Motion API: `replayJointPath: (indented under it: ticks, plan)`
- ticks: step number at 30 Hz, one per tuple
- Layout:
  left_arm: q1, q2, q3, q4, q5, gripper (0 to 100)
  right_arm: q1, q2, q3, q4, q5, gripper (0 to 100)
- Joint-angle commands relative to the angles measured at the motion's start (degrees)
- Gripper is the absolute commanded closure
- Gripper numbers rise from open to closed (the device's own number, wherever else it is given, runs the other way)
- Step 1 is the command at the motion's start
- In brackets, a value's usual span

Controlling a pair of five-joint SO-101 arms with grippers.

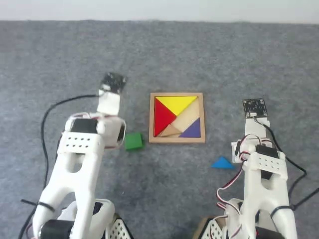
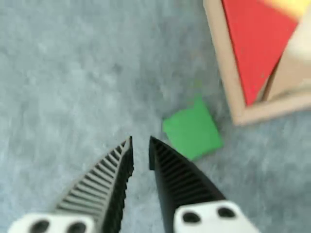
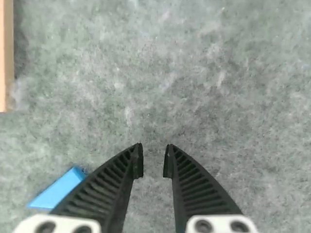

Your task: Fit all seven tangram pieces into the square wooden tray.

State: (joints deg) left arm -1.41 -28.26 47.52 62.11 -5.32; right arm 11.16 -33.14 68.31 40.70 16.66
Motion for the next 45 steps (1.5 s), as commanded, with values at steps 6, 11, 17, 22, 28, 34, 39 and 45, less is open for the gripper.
replayJointPath:
  ticks: [6, 11, 17, 22, 28, 34, 39, 45]
  plan:
    - [16.8, 8.2, -12.2, -7.8, 2.1, 99, 0.3, -2.3, -0.3, 0.2, -0.4, 91.9]
    - [17.1, 23.1, -15.3, -14.6, 1.5, 99, 0.3, -2.3, -0.3, 0.3, -0.5, 91.9]
    - [23.7, 32.6, -23.5, -15.6, -0.4, 99, 0.3, -2.3, -0.3, 0.1, -0.5, 91.9]
    - [30.3, 38.5, -25.5, -13.6, 0.4, 99, 0.2, -2.3, -0.3, 0.1, -0.5, 91.9]
    - [29.4, 42.1, -30.1, -15.7, 3.8, 99, 0.2, -2.3, -0.3, 0.1, -0.5, 91.9]
    - [29.0, 47.6, -36.6, -11.3, 6.0, 99, 0.2, -2.3, -0.3, 0.1, -0.5, 91.9]
    - [27.3, 51.8, -42.9, -2.5, 6.5, 99, 0.2, -2.3, -0.3, 0.1, -0.5, 91.9]
    - [27.5, 54.2, -45.1, 3.8, 5.9, 99, 0.5, -2.3, -0.3, 0.1, -0.5, 91.9]
